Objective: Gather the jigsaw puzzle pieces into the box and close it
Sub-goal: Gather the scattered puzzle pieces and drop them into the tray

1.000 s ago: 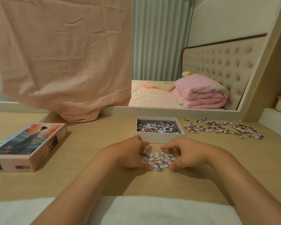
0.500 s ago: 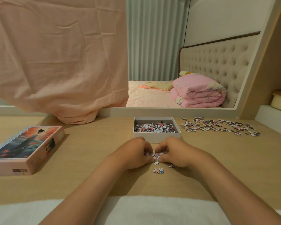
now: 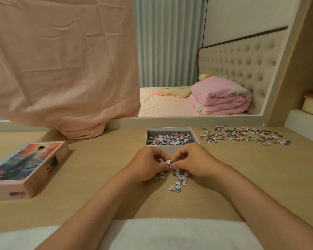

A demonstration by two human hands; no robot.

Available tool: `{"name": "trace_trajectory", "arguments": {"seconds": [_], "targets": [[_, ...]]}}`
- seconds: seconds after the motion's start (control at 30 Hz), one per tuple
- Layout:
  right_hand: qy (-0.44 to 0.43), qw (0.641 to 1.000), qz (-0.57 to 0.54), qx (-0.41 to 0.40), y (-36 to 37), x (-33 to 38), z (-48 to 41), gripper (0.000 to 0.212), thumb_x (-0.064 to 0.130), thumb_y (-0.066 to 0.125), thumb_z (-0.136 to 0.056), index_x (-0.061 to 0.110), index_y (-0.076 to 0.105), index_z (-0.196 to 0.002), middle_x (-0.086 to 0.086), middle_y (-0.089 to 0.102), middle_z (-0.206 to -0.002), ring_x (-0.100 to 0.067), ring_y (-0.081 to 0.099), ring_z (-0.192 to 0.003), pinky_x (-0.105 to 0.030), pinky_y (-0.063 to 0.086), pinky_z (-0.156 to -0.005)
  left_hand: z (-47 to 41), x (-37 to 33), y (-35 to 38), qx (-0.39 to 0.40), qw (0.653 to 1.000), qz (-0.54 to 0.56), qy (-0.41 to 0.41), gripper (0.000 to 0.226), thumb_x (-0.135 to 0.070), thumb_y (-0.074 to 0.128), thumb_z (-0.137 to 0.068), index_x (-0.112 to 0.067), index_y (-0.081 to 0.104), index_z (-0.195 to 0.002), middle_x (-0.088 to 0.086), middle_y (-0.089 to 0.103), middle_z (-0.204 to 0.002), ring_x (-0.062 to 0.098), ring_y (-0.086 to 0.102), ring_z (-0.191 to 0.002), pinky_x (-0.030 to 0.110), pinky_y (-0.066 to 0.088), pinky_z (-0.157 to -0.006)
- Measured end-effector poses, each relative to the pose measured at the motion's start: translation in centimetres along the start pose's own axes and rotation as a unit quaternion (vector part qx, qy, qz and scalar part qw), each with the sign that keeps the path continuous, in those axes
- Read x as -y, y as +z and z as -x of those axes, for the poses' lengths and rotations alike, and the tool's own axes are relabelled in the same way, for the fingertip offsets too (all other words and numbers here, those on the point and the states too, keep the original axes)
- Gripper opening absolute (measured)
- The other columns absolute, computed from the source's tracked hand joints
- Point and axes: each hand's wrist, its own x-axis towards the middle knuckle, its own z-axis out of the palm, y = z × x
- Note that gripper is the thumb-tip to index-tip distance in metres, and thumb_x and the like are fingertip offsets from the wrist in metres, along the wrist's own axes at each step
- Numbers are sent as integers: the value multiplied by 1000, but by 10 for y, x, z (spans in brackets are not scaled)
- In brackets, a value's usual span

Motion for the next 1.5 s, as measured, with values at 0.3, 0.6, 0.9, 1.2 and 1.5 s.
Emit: {"name": "trace_trajectory", "arguments": {"seconds": [0.3,0.6,0.9,1.2,1.5], "targets": [[-71,988,-22,-137,-42,34,-45,5,17,82,-79,17,77,-81,0,72,-70,-16,61,-51,-25,49,-47,-58,-36,-40,-76,995,44,48,3,-17,76,-83,-18,76,-86,10,68,-66,12,53,-55,27,45,-54],[-59,979,185,-55,-36,11,-65,24,25,56,-100,18,75,-113,-5,74,-110,-22,64,-101,-30,46,-83,-72,-2,-26,-27,981,-183,57,33,-13,52,-95,-22,67,-123,-2,65,-126,15,59,-114,28,45,-96],[-121,976,171,-53,-38,14,-24,18,23,63,-95,32,77,-102,24,64,-87,12,56,-71,-12,41,-68,-35,6,-31,-83,964,-199,158,18,-27,60,-91,-34,69,-105,-14,56,-101,8,55,-90,28,46,-79],[-102,938,316,104,-13,4,4,33,12,55,-97,26,70,-123,9,62,-111,-11,58,-102,-25,45,-91,3,16,-16,97,958,-244,113,31,-34,63,-88,-34,68,-119,-9,52,-104,4,50,-88,20,39,-82],[-36,957,265,114,-28,2,16,56,47,75,-81,32,60,-132,13,59,-113,-6,57,-100,-22,44,-88,18,13,-57,96,968,-231,34,31,-43,68,-83,-35,70,-113,-18,61,-100,3,59,-87,21,47,-79]]}}
